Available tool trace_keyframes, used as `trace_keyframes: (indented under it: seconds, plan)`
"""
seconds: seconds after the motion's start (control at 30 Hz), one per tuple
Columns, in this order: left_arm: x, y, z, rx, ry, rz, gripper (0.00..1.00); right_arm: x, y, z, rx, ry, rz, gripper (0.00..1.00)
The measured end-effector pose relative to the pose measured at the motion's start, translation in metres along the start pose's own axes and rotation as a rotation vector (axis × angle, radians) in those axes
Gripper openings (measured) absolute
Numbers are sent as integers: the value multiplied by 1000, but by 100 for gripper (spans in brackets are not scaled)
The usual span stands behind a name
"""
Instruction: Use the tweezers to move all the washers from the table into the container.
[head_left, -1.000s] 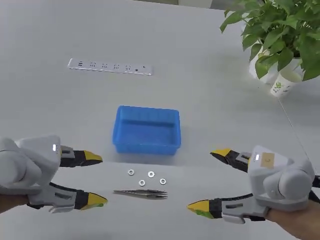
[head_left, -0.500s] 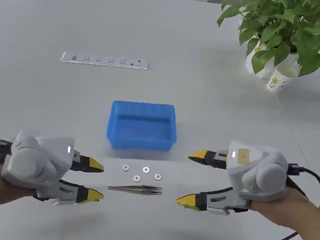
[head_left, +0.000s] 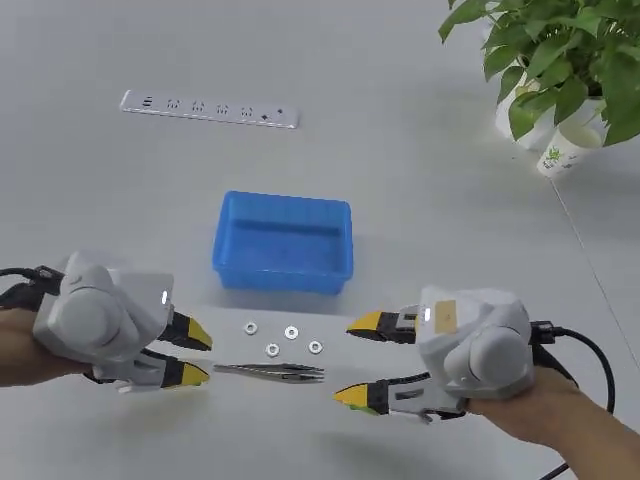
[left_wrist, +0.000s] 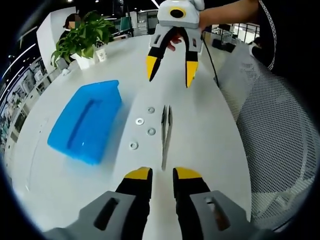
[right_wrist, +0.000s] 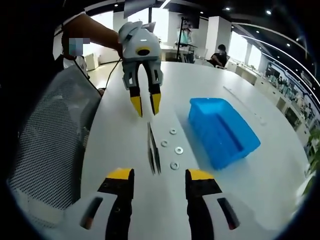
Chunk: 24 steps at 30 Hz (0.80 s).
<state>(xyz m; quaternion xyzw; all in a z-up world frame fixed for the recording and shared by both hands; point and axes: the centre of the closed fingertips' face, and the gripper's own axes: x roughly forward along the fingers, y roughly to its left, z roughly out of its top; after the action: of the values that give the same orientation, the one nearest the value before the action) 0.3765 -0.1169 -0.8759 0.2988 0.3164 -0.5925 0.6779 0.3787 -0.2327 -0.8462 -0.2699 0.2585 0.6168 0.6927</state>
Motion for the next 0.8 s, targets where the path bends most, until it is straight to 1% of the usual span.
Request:
trace_keyframes:
  seconds: [0.07,0.23,0.3,0.4,0.47,0.6,0.8]
  plan:
    - [2,0,-1,6,7,-10,19,4,1,-1,-13,12,11,39]
    - [6,0,-1,15,19,-25,17,13,2,-2,-34,29,29,35]
    - [7,0,-1,18,24,-31,16,16,3,-5,-48,46,41,34]
    - [8,0,-2,22,30,-37,14,21,4,-5,-61,52,56,33]
    - [9,-1,-2,23,33,-42,13,24,3,-6,-75,66,64,32]
    - [12,-1,-1,19,32,-50,12,29,3,-7,-88,73,80,31]
    - [16,-2,0,36,45,-59,10,34,3,-7,-101,82,95,28]
